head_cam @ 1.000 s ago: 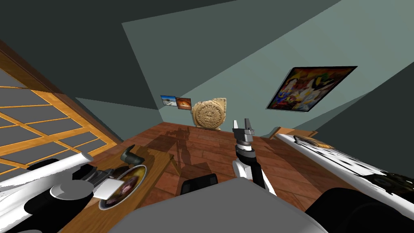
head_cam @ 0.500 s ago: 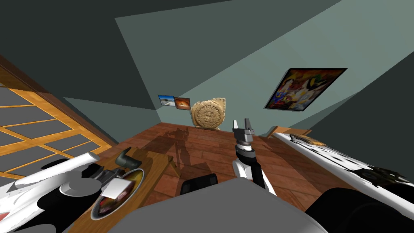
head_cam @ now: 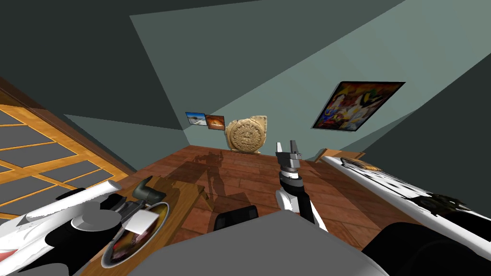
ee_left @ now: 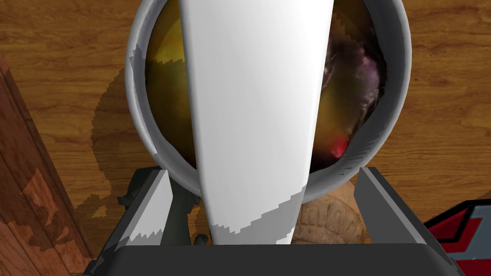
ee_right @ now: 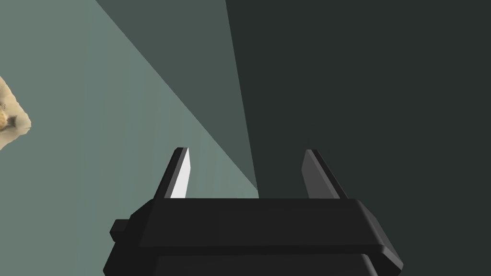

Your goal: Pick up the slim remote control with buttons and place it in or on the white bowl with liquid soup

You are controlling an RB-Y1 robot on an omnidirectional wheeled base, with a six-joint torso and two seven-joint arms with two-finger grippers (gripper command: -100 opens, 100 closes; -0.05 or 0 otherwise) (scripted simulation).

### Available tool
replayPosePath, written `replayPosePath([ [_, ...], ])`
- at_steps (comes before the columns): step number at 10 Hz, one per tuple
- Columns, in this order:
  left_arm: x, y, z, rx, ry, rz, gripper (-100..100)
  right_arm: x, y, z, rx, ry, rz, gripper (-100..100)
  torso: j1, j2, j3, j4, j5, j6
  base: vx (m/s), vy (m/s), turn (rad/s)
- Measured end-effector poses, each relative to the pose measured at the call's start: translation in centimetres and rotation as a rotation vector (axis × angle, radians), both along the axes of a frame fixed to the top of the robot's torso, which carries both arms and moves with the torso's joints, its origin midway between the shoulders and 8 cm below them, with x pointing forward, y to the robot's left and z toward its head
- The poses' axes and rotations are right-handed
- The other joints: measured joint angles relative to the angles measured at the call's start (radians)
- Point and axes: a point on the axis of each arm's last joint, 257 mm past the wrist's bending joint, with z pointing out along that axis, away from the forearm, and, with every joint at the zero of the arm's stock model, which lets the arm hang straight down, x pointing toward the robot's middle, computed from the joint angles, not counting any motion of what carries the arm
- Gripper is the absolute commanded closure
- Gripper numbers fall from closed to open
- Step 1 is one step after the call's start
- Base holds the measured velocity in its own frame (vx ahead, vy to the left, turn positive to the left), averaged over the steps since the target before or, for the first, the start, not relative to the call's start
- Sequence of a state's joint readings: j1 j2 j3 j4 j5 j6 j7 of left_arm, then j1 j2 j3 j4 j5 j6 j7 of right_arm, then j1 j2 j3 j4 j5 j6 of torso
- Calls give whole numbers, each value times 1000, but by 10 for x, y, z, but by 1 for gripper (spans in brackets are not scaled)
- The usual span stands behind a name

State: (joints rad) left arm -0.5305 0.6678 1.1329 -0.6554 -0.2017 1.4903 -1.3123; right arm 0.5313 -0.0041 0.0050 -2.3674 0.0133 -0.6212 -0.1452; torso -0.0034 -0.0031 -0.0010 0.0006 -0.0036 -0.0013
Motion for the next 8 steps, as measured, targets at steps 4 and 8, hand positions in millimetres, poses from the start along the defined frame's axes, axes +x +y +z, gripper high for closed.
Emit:
replayPosePath([
  [4,3,3,3,2,-6,11,-100,0,0,0,0,0,0,0,2,4,2,1,0,1,-53,28,-113],
  [8,21,4,13,3,-30,36,-100,0,0,0,0,0,0,0,3,7,4,2,1,0,-78,38,-100],
])
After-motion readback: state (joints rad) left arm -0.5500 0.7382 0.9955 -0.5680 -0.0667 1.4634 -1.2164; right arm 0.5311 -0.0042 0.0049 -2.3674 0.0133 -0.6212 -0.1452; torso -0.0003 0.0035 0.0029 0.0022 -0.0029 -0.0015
